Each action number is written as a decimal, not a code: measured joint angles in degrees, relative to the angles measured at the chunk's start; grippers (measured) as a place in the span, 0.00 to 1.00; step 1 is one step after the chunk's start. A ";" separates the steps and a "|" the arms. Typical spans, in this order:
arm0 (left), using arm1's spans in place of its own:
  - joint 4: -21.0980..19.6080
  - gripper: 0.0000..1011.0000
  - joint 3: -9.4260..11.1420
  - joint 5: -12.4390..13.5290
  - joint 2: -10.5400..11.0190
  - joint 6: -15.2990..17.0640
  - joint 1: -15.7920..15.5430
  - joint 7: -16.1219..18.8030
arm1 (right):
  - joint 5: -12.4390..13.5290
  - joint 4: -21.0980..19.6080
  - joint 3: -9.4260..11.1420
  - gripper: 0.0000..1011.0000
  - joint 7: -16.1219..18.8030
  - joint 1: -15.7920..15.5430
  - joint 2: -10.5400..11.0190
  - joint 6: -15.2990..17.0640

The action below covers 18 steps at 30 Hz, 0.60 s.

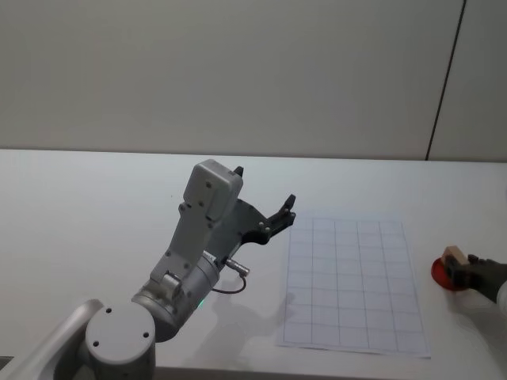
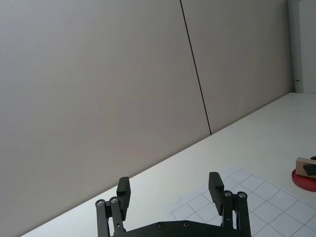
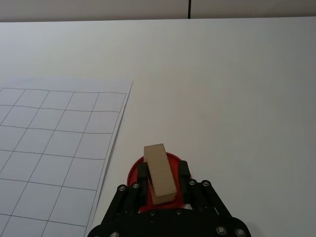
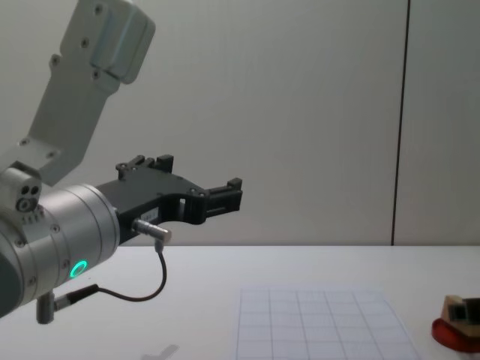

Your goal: Use the one hand to pick up the stamp and affix it onto the A4 paper.

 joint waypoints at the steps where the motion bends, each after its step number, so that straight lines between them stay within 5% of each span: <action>1: 0.00 0.99 0.00 0.00 0.00 0.00 0.00 0.00 | 0.01 0.01 0.00 0.36 0.00 0.01 0.00 0.00; 7: 0.00 0.99 0.00 0.00 0.00 0.00 0.00 0.00 | 0.03 0.05 0.00 0.21 -0.02 0.03 -0.03 0.00; 18: 0.00 0.99 0.00 0.00 0.00 0.00 0.00 0.00 | -0.03 0.10 -0.01 0.21 -0.02 0.07 -0.07 -0.01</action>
